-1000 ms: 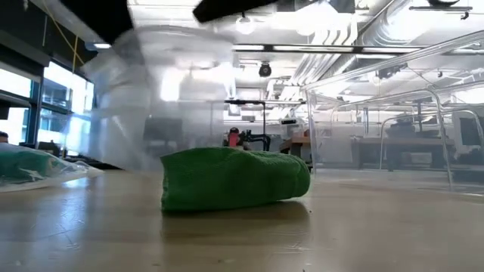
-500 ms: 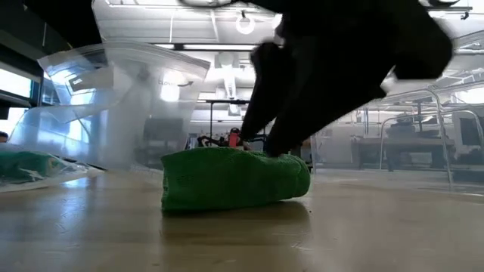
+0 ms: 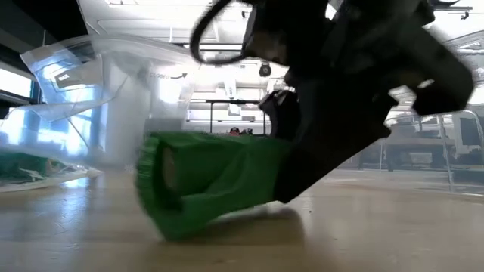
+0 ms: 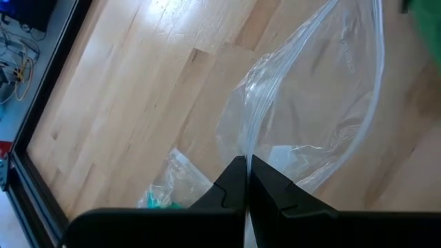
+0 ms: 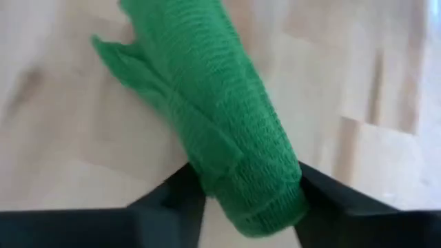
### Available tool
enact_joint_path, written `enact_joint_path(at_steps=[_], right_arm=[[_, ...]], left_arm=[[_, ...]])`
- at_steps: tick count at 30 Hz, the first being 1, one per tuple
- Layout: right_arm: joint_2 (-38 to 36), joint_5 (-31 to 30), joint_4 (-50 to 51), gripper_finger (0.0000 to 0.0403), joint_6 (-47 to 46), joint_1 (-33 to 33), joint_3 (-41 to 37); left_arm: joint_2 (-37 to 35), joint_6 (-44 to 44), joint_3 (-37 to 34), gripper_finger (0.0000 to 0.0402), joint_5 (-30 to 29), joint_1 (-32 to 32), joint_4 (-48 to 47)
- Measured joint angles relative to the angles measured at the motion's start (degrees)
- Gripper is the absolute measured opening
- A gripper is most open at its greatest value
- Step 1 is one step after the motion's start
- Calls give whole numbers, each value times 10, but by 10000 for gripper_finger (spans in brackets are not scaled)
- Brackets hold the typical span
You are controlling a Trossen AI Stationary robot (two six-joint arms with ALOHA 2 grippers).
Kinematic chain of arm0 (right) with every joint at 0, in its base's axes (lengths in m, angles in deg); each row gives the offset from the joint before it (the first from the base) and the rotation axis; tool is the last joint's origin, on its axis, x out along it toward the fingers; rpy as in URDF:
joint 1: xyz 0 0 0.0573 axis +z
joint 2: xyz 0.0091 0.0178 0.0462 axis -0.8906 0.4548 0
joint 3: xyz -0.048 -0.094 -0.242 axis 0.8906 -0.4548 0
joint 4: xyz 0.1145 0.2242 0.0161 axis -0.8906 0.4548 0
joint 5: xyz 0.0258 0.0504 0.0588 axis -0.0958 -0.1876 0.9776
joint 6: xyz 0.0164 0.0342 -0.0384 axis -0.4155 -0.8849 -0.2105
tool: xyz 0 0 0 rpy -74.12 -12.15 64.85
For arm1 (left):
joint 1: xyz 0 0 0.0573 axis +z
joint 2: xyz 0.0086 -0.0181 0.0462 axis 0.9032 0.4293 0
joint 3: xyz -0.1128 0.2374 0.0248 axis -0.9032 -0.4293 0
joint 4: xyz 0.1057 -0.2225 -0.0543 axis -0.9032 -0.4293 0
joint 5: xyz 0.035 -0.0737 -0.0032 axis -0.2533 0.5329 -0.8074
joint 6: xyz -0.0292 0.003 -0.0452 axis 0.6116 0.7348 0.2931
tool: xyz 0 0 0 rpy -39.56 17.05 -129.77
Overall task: Roll bandage
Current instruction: Put the rolled green bandage into the transparent zip bag
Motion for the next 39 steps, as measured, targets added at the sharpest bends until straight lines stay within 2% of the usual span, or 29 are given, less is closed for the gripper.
enact_joint_path(at_steps=[4, 8, 12, 17, 23, 28, 39], right_arm=[[0, 0, -3, 98, -20, 21, 13], [-10, -29, 33, 54, -56, 49, 36], [-39, -126, 99, 46, -104, 86, 76], [-52, -261, 261, 48, -144, 129, 172], [-54, -375, 417, 46, -174, 133, 260], [-52, -384, 446, 46, -164, 121, 270], [-29, -349, 520, 44, -192, 118, 270]], left_arm=[[0, 5, 0, 0, -2, -5, 9], [0, 4, 0, 0, -12, -6, 36], [0, -7, 0, 0, -20, -4, 73], [0, -52, 0, 0, -20, 18, 132], [0, -121, 0, 0, -2, 53, 206], [0, -143, 0, 0, 2, 67, 234], [-10, -133, 0, 0, -18, 67, 239]])
